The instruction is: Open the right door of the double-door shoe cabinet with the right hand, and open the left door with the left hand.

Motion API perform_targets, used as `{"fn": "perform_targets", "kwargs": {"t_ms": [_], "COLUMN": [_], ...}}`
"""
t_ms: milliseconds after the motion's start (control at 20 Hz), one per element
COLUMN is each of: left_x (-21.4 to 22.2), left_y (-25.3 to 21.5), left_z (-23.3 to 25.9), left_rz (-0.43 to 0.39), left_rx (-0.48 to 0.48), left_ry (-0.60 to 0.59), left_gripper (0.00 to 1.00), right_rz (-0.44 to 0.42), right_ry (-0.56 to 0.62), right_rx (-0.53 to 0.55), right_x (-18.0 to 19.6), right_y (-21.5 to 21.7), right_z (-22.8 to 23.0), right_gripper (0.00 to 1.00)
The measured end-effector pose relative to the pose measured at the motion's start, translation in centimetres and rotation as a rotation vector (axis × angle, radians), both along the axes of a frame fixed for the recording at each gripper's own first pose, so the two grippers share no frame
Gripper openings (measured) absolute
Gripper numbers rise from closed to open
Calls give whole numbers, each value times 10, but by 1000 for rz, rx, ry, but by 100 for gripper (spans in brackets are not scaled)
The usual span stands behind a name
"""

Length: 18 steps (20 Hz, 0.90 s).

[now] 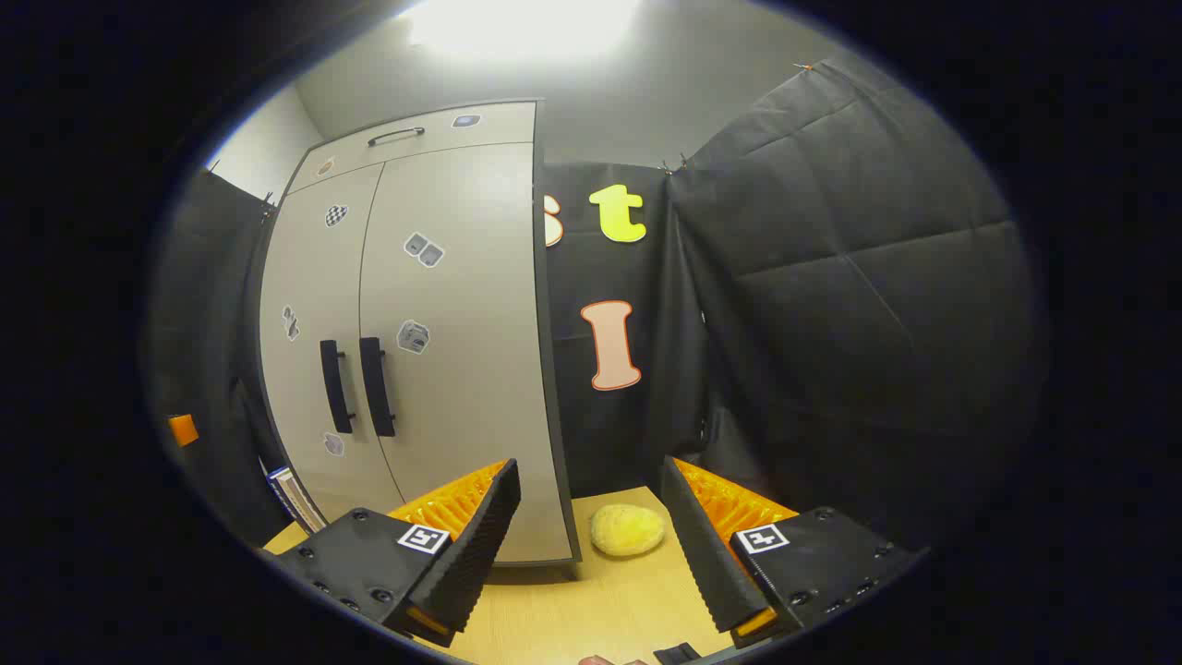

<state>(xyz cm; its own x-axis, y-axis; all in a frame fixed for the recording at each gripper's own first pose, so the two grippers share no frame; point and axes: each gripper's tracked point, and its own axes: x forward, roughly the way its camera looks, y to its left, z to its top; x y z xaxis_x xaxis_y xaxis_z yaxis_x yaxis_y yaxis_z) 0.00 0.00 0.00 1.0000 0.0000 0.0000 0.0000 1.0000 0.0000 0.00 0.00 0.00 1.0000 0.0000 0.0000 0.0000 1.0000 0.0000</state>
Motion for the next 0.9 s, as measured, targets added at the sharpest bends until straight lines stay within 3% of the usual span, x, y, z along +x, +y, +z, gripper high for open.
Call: {"fn": "perform_targets", "kwargs": {"t_ms": [500,650,750,900], "left_x": [-25,-33,-42,-46], "left_y": [-7,-13,-24,-28], "left_z": [-5,-30,-47,-54], "left_rz": [107,148,145,134], "left_rx": [8,-23,-68,-63], "left_ry": [7,41,83,105], "left_gripper": [97,98,98,97], "right_rz": [120,138,167,167], "right_ry": [23,59,115,124], "right_rx": [-30,-62,-61,-79], "right_x": [20,29,27,21], "right_y": [5,-5,-3,-7], "right_z": [-8,-32,-50,-57], "right_gripper": [97,95,97,97]}}
